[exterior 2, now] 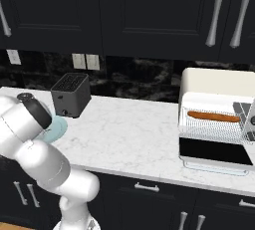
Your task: Pick up the kebab skewer and baguette bread, and place them inside the toaster oven. Close the toaster oven door and start by setting the timer.
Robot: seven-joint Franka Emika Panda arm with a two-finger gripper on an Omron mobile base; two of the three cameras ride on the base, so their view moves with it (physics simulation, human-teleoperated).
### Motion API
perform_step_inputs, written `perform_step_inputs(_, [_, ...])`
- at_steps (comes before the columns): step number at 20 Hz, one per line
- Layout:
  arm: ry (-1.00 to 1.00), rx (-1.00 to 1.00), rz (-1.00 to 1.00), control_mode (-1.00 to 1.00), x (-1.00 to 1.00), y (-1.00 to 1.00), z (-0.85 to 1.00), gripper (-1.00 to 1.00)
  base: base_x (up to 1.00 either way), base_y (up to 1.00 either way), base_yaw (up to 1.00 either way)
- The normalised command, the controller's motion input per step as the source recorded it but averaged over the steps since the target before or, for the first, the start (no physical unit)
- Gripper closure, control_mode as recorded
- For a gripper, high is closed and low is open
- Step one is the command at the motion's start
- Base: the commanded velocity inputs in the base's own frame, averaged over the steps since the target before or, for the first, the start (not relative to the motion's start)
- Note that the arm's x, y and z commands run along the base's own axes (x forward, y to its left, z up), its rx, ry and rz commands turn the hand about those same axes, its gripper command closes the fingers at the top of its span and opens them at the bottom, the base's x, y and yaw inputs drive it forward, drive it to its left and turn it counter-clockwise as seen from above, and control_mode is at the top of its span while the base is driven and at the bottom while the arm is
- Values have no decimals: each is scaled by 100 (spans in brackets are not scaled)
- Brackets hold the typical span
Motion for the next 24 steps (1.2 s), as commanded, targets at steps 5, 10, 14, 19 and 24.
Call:
perform_step_inputs(5, [0, 0, 0, -100, 11, 14, -13, -100, 0, 0, 0])
perform_step_inputs(10, [0, 0, 0, -100, 0, 2, -26, -100, 0, 0, 0])
perform_step_inputs(14, [0, 0, 0, -100, 0, 0, -1, -100, 0, 0, 0])
perform_step_inputs(19, [0, 0, 0, -100, 0, 0, 0, 100, 0, 0, 0])
perform_step_inputs(24, [0, 0, 0, -100, 0, 0, 0, 100, 0, 0, 0])
